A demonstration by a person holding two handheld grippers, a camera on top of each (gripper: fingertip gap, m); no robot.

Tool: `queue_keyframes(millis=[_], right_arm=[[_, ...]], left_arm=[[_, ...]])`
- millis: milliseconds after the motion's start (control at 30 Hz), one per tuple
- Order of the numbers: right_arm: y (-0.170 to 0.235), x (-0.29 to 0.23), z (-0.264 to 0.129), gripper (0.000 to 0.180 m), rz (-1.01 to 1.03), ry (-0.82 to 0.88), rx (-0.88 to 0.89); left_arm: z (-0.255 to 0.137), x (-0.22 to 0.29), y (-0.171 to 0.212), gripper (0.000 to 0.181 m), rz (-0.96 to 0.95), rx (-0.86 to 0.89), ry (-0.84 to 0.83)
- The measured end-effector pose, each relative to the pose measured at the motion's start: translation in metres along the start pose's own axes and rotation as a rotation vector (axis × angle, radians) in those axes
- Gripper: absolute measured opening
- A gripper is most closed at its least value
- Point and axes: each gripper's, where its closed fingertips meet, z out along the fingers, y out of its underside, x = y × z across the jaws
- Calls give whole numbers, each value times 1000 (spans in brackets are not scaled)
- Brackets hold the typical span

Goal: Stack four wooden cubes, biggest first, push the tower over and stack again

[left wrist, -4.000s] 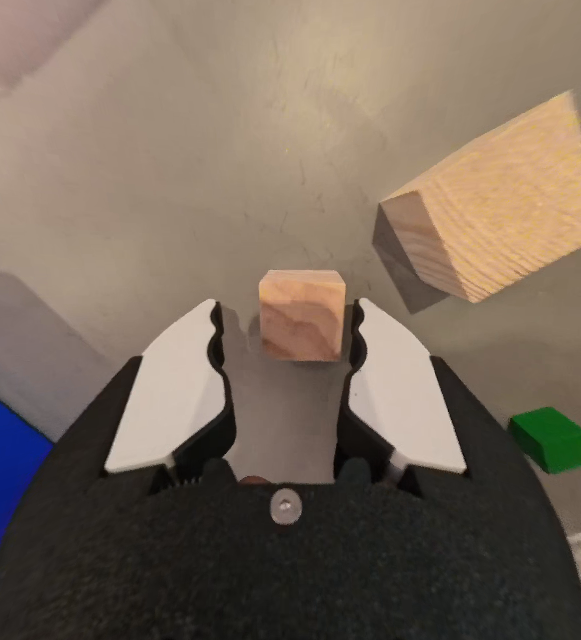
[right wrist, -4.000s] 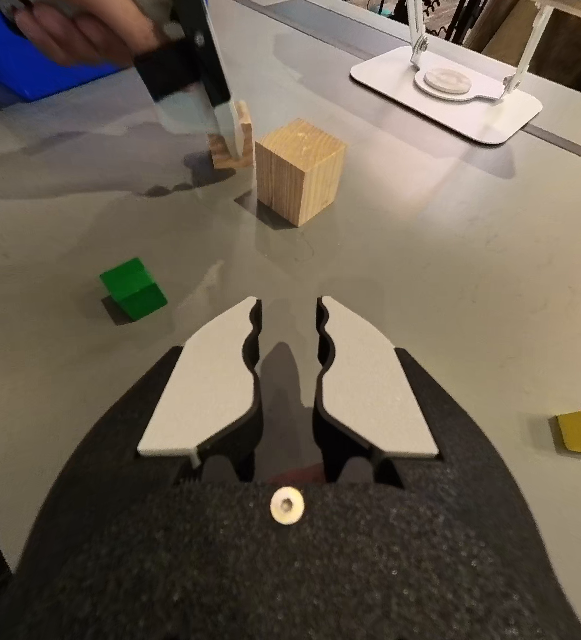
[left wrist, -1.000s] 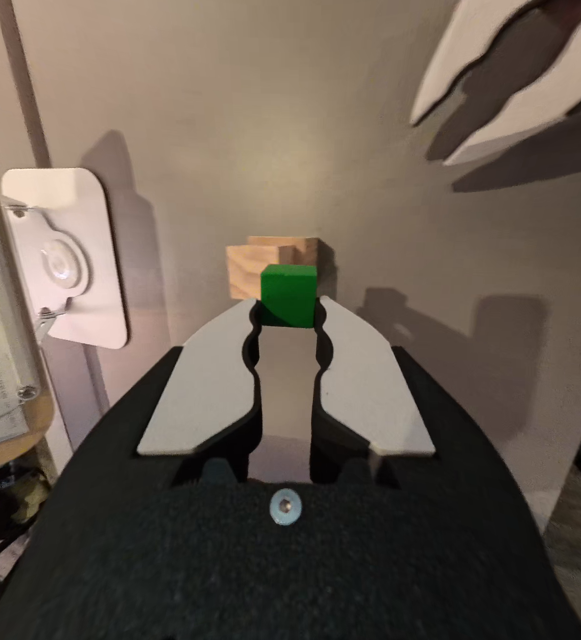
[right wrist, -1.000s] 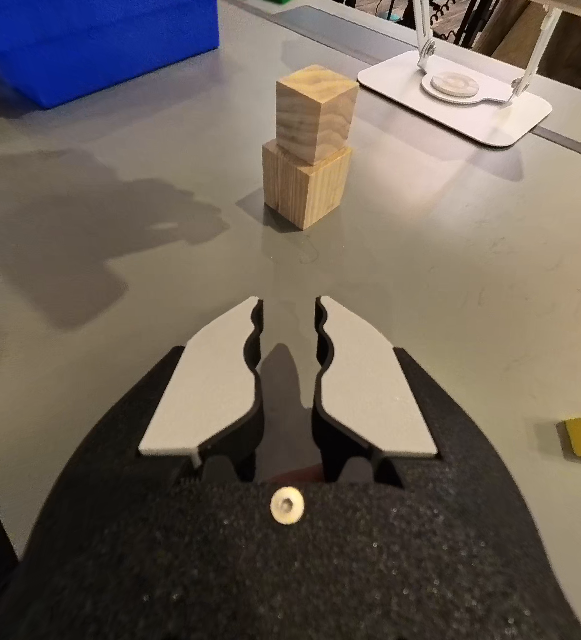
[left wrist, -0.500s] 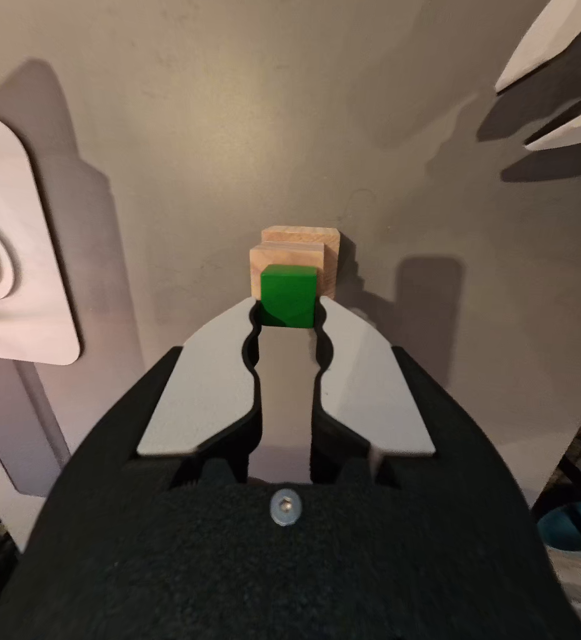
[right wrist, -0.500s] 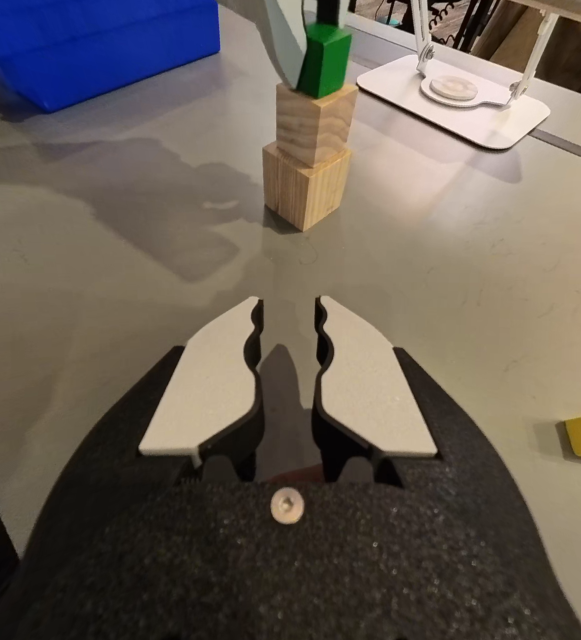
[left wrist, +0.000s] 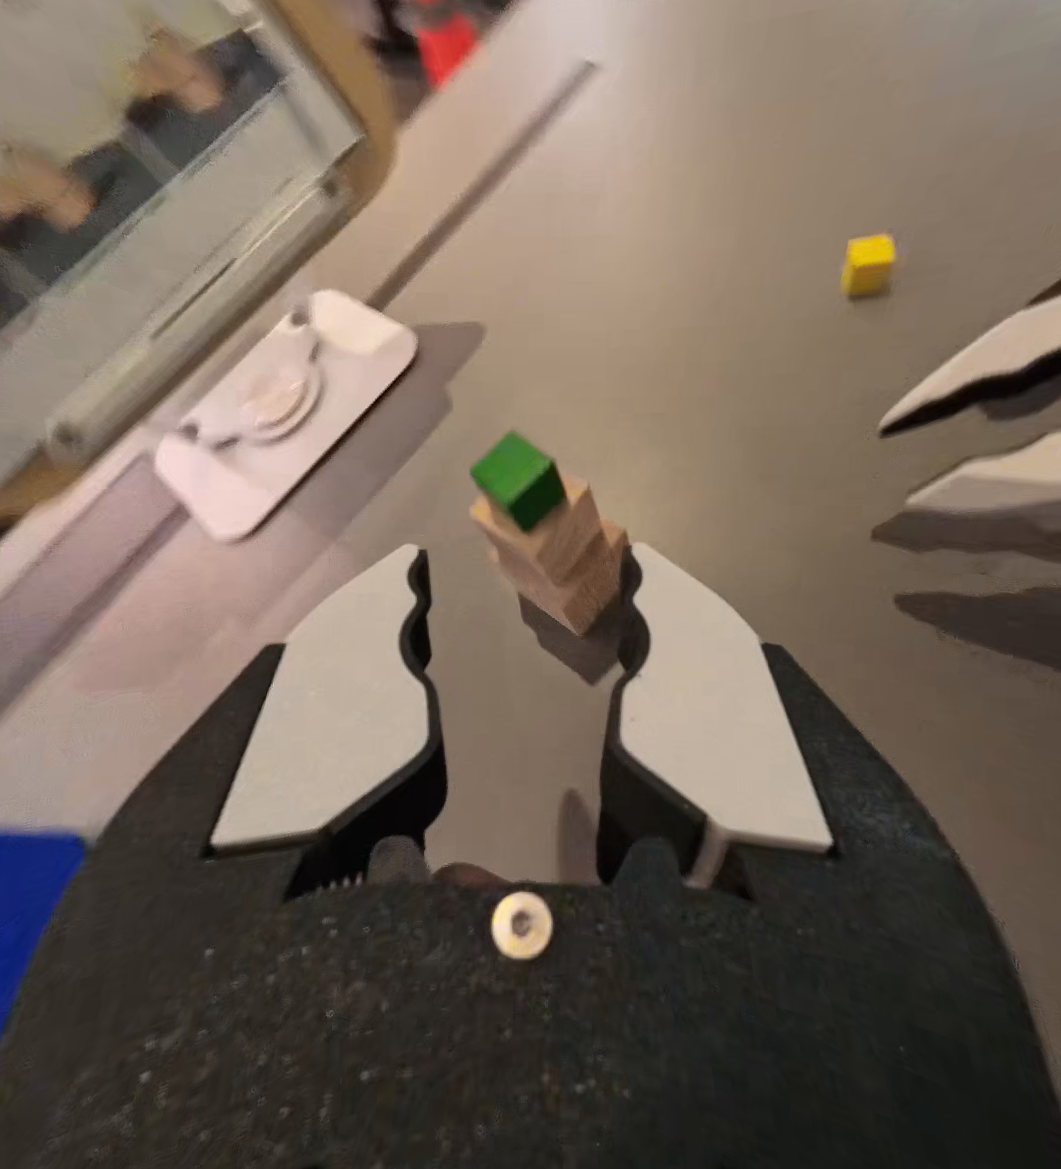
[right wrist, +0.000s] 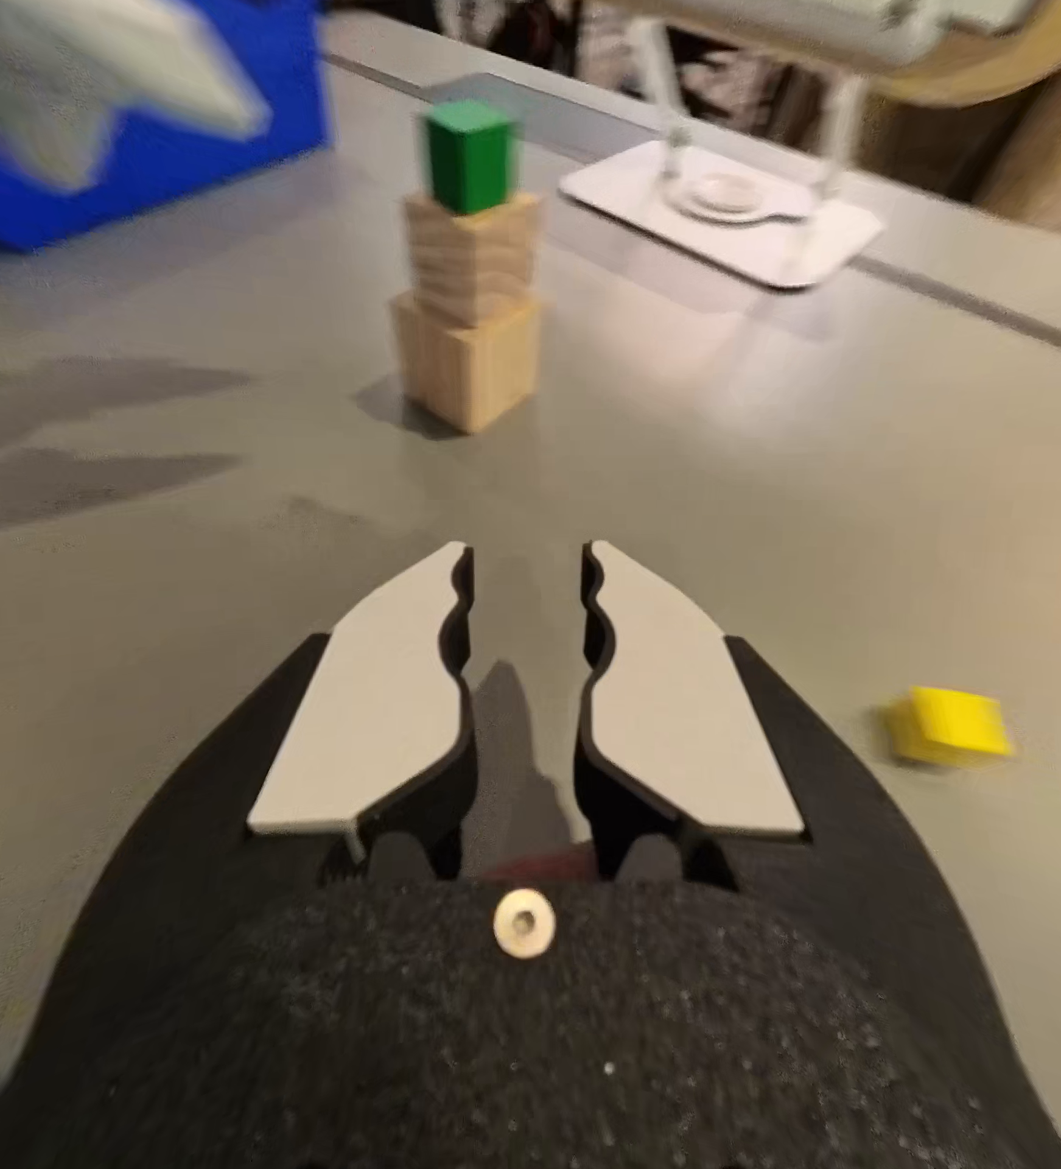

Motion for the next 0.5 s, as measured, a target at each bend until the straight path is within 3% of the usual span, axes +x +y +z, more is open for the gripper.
queue_keyframes(millis=[100,200,300,500], right_arm=[[-4,60,-19,38,-33,86,-137],[14,115,-24,40,-23,89,-406],[38,135,-19,41,83,16,-636],[71,138,-8,38,55,20,-848]], left_arm=[[-13,20,51,46,-307,106,-110],[-17,37,84,51,-494,118,-123],[-23,34,91,51,-497,151,-186],[-33,41,82,49,-432,221,-192]])
